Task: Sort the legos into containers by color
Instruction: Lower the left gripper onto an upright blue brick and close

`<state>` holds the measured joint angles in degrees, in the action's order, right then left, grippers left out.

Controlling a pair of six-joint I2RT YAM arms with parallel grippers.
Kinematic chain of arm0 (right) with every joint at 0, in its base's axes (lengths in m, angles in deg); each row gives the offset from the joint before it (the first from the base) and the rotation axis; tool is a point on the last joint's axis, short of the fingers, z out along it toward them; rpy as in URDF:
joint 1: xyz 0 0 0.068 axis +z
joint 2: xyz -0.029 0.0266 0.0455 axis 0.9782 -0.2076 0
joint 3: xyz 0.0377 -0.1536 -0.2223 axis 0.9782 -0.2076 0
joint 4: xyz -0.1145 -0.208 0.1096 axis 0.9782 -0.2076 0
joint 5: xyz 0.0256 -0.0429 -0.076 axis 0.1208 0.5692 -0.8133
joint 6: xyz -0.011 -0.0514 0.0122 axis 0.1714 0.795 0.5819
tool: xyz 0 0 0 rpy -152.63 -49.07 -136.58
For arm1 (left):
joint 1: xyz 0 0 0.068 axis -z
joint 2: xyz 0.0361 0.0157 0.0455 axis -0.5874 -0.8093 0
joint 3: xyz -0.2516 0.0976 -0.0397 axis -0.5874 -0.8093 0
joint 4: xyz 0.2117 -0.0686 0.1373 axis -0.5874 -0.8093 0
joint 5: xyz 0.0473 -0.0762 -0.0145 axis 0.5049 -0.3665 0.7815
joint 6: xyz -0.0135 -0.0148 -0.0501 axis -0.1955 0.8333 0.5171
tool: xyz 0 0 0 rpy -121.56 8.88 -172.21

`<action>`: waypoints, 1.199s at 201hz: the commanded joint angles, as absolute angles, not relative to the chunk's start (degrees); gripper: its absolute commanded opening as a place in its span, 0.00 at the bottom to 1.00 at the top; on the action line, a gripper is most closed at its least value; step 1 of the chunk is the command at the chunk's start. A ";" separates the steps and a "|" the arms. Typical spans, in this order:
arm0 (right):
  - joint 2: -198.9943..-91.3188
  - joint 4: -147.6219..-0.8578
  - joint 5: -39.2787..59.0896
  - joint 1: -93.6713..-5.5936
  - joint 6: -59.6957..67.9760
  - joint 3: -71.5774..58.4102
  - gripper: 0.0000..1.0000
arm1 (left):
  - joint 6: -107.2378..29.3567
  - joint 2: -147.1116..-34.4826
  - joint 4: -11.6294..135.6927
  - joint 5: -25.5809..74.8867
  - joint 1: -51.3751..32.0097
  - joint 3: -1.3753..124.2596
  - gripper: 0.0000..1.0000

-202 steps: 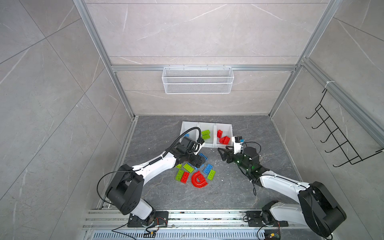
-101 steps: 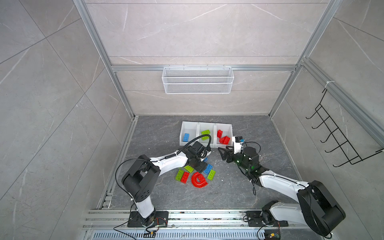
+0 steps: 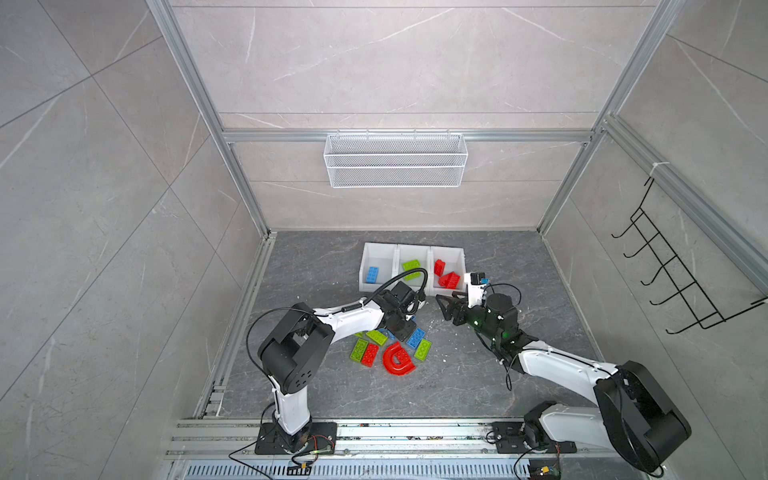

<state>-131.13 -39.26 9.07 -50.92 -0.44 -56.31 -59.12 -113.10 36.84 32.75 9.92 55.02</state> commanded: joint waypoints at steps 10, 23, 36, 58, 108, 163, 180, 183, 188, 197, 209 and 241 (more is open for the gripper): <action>-130.83 -39.79 8.28 -50.73 -0.40 -55.99 0.72 | -59.81 -112.00 36.18 36.72 11.22 55.12 0.44; -130.99 -39.73 8.03 -50.69 -0.31 -56.06 0.72 | -59.71 -111.62 36.20 37.92 11.22 54.80 0.41; -131.35 -39.56 8.03 -50.69 -0.37 -56.00 0.72 | -59.74 -111.39 36.12 38.07 11.24 54.83 0.38; -132.25 -39.31 8.03 -50.68 -0.57 -55.90 0.72 | -59.63 -111.26 36.10 37.28 11.22 55.08 0.36; -133.23 -38.66 7.64 -50.78 -1.26 -55.99 0.72 | -59.80 -111.82 35.97 35.59 11.28 55.40 0.41; -132.77 -37.34 7.02 -50.69 -1.80 -57.21 0.72 | -60.19 -112.36 35.80 35.65 11.22 55.79 0.43; -132.71 -37.27 7.41 -50.73 -2.03 -57.22 0.72 | -60.26 -112.34 35.77 35.83 11.22 56.01 0.40; -132.76 -37.21 7.48 -50.79 -2.13 -57.24 0.72 | -60.28 -112.41 35.73 35.85 11.22 56.08 0.39; -132.77 -37.13 7.50 -50.66 -2.22 -57.29 0.72 | -60.29 -112.45 35.72 36.00 11.22 56.28 0.38; -132.68 -37.10 7.50 -50.70 -2.16 -57.35 0.72 | -60.38 -112.56 35.67 36.19 11.22 56.45 0.37; -132.63 -37.05 7.41 -50.68 -2.15 -57.30 0.72 | -60.50 -112.88 35.28 36.37 11.22 57.01 0.35; -132.50 -37.10 7.26 -50.73 -1.91 -57.33 0.72 | -60.85 -113.37 33.85 37.04 11.23 58.87 0.27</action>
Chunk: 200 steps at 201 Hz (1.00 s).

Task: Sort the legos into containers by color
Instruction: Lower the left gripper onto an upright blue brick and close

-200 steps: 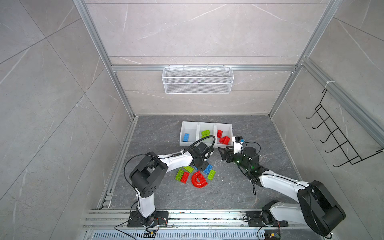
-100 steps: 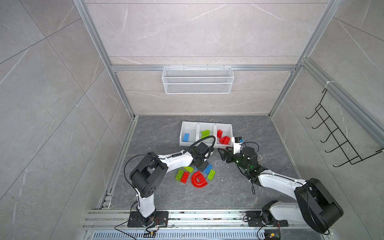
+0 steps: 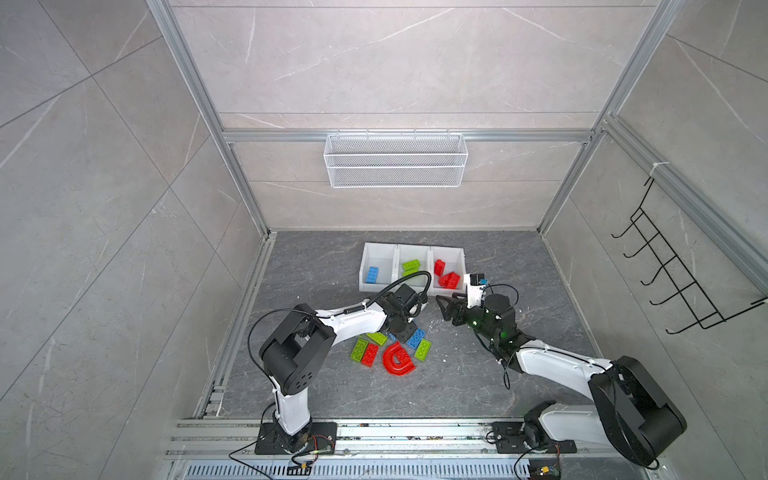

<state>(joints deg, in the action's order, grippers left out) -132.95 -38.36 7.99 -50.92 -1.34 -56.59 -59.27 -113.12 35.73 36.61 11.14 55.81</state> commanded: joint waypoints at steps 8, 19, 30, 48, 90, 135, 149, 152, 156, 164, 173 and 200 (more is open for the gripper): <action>-132.51 -37.04 7.10 -50.75 -1.81 -57.32 0.72 | -60.84 -113.10 33.74 37.35 11.22 59.09 0.25; -133.00 -36.88 6.97 -50.68 -1.80 -57.21 0.72 | -60.83 -112.57 33.69 37.41 11.23 59.12 0.22; -133.44 -36.85 7.21 -50.64 -1.80 -57.07 0.72 | -60.60 -111.90 33.86 37.30 11.22 59.13 0.21; -133.71 -36.92 7.58 -50.72 -1.83 -56.87 0.72 | -60.40 -110.83 33.62 37.09 11.22 59.05 0.20; -132.74 -37.02 7.23 -50.68 -1.63 -57.16 0.72 | -60.45 -107.85 32.85 38.88 11.01 58.96 0.20; -132.33 -37.34 6.89 -50.73 -1.54 -57.17 0.72 | -59.67 -107.58 34.01 38.24 9.81 60.03 0.20; -132.06 -37.65 6.71 -50.70 -1.54 -57.09 0.72 | -59.09 -108.67 34.73 36.86 9.09 61.10 0.20; -132.02 -37.73 6.71 -50.68 -1.54 -57.05 0.72 | -59.00 -108.98 34.89 36.61 8.96 61.35 0.21; -132.02 -37.78 6.72 -50.73 -1.53 -57.04 0.72 | -58.90 -109.38 35.08 36.38 8.94 61.83 0.21; -131.87 -37.77 6.71 -50.70 -1.46 -57.12 0.72 | -58.93 -110.40 35.31 35.95 8.94 62.99 0.23; -131.55 -37.91 6.43 -50.70 -1.45 -57.13 0.72 | -58.89 -111.72 35.31 35.08 8.94 64.41 0.23; -130.13 -38.16 5.53 -50.71 -1.15 -57.65 0.72 | -58.55 -116.00 35.22 31.34 8.94 69.00 0.23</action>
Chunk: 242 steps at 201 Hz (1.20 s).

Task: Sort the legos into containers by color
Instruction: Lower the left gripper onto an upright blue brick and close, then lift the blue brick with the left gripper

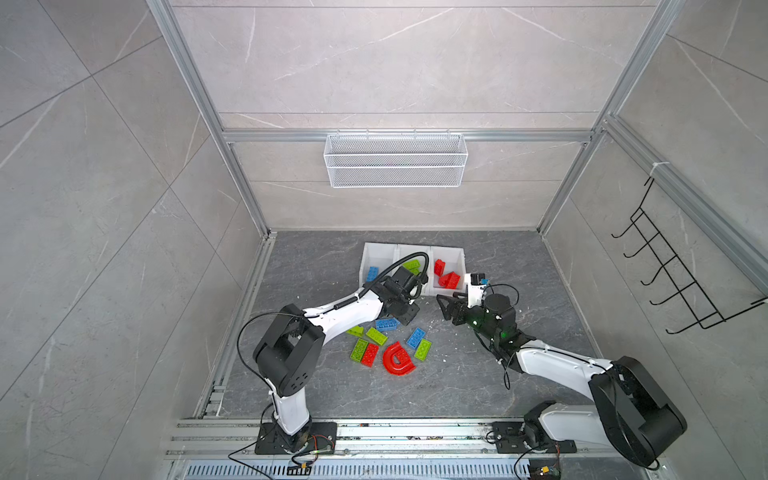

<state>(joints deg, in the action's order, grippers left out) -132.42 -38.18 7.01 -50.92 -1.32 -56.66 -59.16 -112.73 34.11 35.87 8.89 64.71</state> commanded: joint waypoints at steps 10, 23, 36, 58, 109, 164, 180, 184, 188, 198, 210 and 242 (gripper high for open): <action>-129.49 -38.13 4.99 -50.69 -1.02 -57.91 0.72 | -58.45 -117.33 35.08 30.27 8.94 70.41 0.23; -128.84 -38.11 4.14 -50.68 -0.86 -58.30 0.72 | -58.08 -118.61 35.11 28.71 8.94 71.48 0.24; -128.30 -38.54 3.35 -50.73 -0.75 -58.36 0.72 | -57.89 -119.34 35.48 27.49 8.94 71.93 0.24; -127.64 -38.83 2.20 -50.71 -0.83 -58.61 0.72 | -57.89 -120.31 35.54 27.30 9.03 72.74 0.42; -127.91 -39.52 2.27 -50.68 -0.66 -58.22 0.72 | -58.40 -119.65 36.84 30.75 9.10 73.00 0.72; -126.98 -39.92 1.46 -50.68 -0.31 -58.44 0.72 | -60.89 -116.02 33.21 24.66 9.12 72.75 0.72; -126.64 -39.88 1.35 -50.72 -0.31 -58.53 0.72 | -62.90 -116.65 31.11 21.65 9.57 73.15 0.77; -126.62 -39.85 1.37 -50.68 -0.31 -58.54 0.72 | -63.44 -116.94 30.58 21.48 9.76 73.29 0.79; -126.60 -39.92 1.43 -50.69 -0.31 -58.53 0.72 | -63.98 -117.21 29.94 21.27 10.08 73.43 0.80; -126.36 -39.90 1.36 -50.68 -0.32 -58.61 0.72 | -64.92 -118.25 28.73 21.63 10.88 74.00 0.82; -125.95 -40.08 1.30 -50.68 -0.31 -58.70 0.72 | -64.05 -120.02 27.32 23.62 11.78 75.23 0.82; -124.63 -40.38 0.82 -50.67 0.13 -59.07 0.72 | -53.09 -121.68 27.75 34.19 14.02 76.06 0.91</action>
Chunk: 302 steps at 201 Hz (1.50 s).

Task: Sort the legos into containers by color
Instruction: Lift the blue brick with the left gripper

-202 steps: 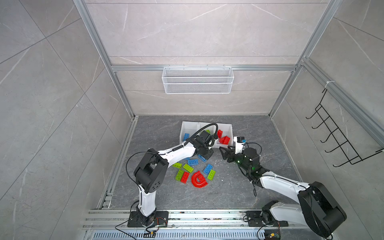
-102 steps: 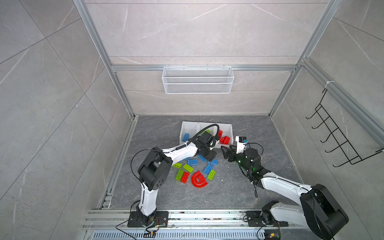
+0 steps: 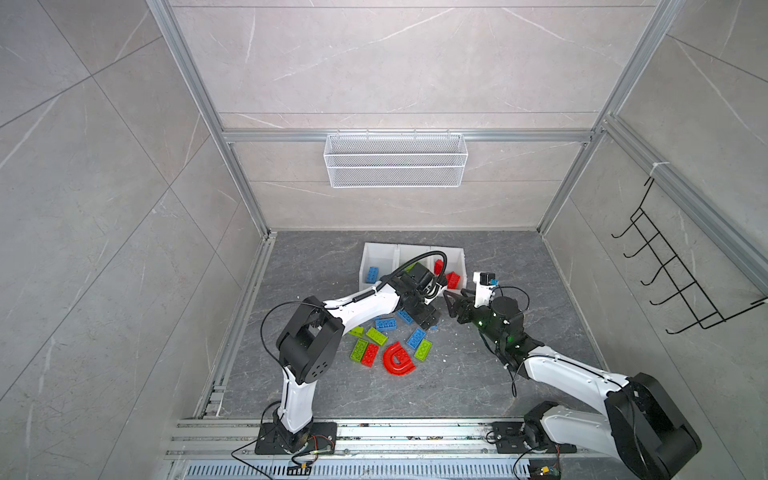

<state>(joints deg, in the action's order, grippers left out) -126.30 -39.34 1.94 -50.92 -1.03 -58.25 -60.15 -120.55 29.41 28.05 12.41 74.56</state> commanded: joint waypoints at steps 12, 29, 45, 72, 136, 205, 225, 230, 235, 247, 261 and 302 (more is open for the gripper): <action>-124.47 -40.40 0.73 -50.68 0.31 -59.14 0.72 | -47.66 -121.68 28.10 36.20 15.37 76.27 0.99; -124.55 -40.46 0.51 -50.74 0.38 -59.06 0.72 | -40.63 -122.01 28.75 38.08 17.28 76.37 1.00; -124.14 -40.60 0.34 -50.68 0.39 -59.22 0.72 | -36.75 -122.62 28.90 40.91 18.64 76.86 1.00; -122.32 -40.76 -3.20 -50.68 -0.02 -60.22 0.73 | -32.66 -123.31 31.71 42.63 19.02 75.70 1.00; -117.98 -40.08 -9.03 -50.68 -0.33 -62.72 0.73 | -31.05 -126.63 32.73 45.08 19.65 76.63 0.95; -115.77 -33.25 -14.02 -50.69 0.31 -66.96 0.73 | -28.99 -125.87 38.01 47.38 19.66 71.30 0.91; -116.82 -33.38 -13.86 -50.68 0.13 -66.56 0.73 | -29.33 -126.98 38.19 46.56 19.74 72.05 0.89; -116.93 -33.43 -13.78 -50.68 0.13 -66.53 0.73 | -29.35 -127.19 38.13 46.67 19.75 72.28 0.88; -117.01 -33.41 -13.77 -50.68 0.13 -66.53 0.73 | -29.55 -127.43 38.11 46.85 19.73 72.35 0.88; -116.91 -33.33 -13.60 -50.70 0.13 -66.61 0.73 | -30.25 -127.61 38.67 48.02 20.04 72.14 0.86; -116.62 -33.42 -13.57 -50.69 0.13 -66.61 0.73 | -30.41 -127.81 39.04 48.30 20.06 72.06 0.84; -116.81 -33.59 -12.96 -50.69 -0.04 -66.35 0.73 | -30.68 -128.97 39.09 48.28 20.09 72.76 0.74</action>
<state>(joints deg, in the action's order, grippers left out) -116.56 -34.86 -12.81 -50.92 -0.81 -66.56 -30.16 -127.52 38.20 47.28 19.82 71.07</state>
